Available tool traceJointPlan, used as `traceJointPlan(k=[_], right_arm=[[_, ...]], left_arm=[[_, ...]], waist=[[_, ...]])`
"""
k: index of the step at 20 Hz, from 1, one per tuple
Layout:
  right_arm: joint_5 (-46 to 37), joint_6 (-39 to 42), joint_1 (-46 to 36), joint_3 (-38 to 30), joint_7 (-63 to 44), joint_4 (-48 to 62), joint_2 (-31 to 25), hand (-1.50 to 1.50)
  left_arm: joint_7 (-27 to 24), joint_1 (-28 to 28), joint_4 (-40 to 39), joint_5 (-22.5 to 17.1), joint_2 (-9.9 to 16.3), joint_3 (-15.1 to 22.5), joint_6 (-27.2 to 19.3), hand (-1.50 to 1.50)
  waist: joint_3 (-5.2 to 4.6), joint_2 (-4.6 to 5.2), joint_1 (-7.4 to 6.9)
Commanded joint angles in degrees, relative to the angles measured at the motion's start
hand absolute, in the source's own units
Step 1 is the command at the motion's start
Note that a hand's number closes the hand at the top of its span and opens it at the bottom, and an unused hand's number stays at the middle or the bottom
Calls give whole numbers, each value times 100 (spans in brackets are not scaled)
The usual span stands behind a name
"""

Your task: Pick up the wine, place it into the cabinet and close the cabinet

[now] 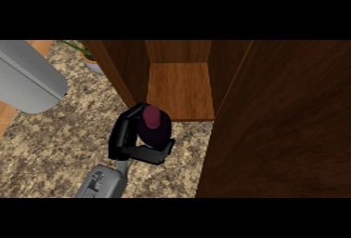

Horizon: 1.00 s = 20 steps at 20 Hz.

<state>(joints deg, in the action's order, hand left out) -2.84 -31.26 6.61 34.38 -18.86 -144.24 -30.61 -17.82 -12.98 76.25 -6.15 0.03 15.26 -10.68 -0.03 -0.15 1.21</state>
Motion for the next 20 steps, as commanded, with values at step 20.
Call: traceJointPlan(k=[20], right_arm=[[390, 346, 749, -43, 362, -959, -96, -150]], left_arm=[[-809, -2915, -3543, -1368, -3, -144, -566, 150]], waist=[[1, 50, 209]])
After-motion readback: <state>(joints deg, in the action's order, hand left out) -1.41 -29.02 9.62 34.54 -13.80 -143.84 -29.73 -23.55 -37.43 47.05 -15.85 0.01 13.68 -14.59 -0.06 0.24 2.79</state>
